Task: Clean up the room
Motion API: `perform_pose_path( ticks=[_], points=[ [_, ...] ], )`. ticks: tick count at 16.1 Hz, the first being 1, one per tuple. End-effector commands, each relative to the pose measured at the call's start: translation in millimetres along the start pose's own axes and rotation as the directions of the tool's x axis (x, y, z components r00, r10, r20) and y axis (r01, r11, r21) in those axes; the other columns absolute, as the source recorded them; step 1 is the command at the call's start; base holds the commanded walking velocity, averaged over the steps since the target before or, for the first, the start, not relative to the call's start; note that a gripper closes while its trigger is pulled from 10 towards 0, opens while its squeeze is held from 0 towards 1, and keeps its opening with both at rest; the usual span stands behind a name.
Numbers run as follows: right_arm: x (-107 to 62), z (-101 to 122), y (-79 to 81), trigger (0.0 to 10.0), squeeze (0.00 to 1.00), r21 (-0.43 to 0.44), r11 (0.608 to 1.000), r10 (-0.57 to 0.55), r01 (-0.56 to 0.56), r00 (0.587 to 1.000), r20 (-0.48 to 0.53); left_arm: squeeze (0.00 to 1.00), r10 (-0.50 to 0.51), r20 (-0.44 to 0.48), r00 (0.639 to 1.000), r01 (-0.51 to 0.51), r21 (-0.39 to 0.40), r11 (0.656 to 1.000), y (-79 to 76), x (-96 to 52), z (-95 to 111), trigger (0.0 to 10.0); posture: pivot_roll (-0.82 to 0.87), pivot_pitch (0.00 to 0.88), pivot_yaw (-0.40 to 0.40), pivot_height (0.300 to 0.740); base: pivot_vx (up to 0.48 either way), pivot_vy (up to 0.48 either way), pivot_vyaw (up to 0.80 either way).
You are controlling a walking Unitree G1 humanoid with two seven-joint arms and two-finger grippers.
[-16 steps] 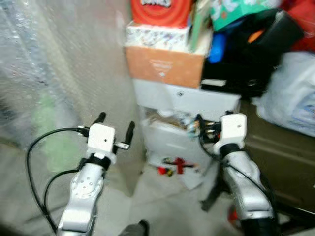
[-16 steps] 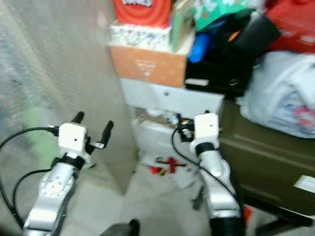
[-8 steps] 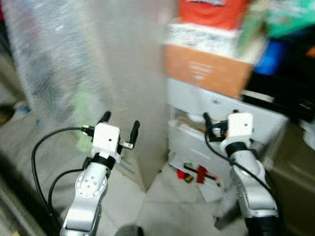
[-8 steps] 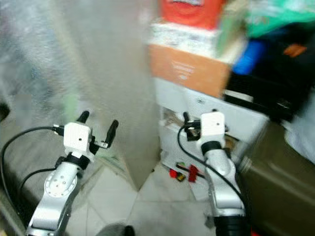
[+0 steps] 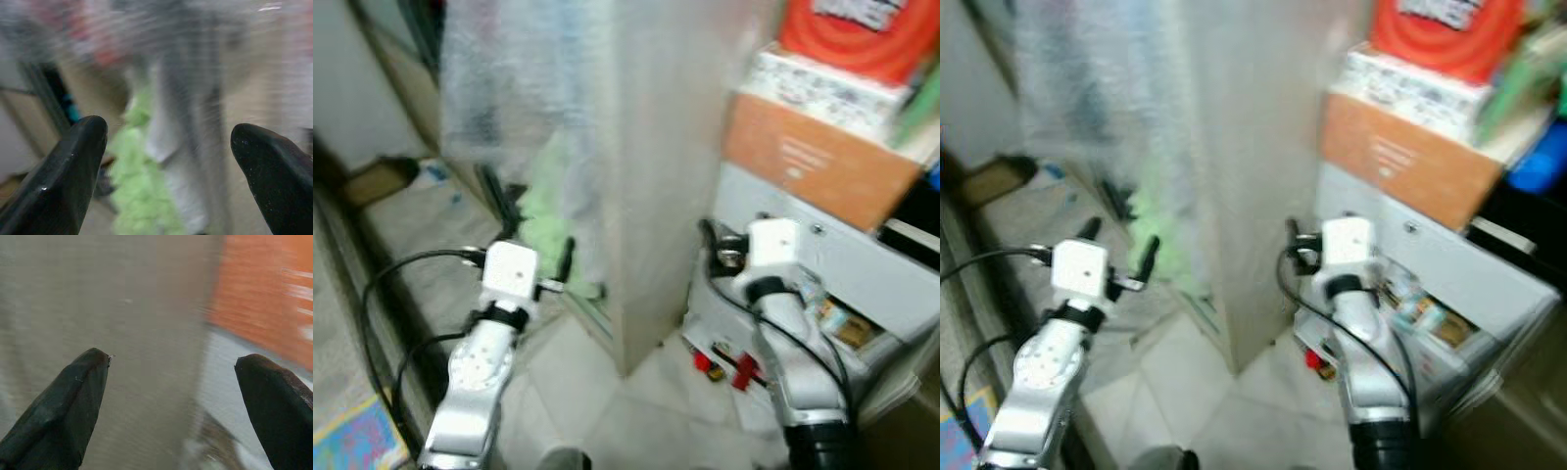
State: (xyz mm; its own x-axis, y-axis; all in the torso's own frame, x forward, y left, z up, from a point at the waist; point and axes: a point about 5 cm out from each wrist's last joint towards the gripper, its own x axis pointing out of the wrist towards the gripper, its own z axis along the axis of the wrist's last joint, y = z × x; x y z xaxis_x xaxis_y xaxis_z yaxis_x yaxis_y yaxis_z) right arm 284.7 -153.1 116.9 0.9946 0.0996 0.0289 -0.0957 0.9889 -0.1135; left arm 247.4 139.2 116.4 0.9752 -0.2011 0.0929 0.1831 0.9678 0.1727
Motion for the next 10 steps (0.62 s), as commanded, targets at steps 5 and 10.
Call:
perform_pose_path(
  ticks=[5, 10],
  points=[
    [3.4, 3.2, -3.9, 10.0, 0.00, -0.010, 1.000, -0.004, 0.004, 1.000, 0.015, 0.00, -0.002, 0.012, 1.000, 0.002, -0.001, 1.000, -4.3, 1.2, 1.7, 10.0, -0.07, 0.001, 0.029, 0.740, 0.000, 0.000, 0.80],
    [4.0, 3.0, -4.1, 10.0, 0.00, -0.009, 1.000, -0.006, 0.006, 1.000, 0.016, 0.00, -0.004, 0.015, 1.000, 0.004, 0.001, 1.000, -3.8, 2.6, 1.8, 10.0, -0.07, 0.000, 0.032, 0.740, 0.000, 0.000, 0.80]
  ],
)
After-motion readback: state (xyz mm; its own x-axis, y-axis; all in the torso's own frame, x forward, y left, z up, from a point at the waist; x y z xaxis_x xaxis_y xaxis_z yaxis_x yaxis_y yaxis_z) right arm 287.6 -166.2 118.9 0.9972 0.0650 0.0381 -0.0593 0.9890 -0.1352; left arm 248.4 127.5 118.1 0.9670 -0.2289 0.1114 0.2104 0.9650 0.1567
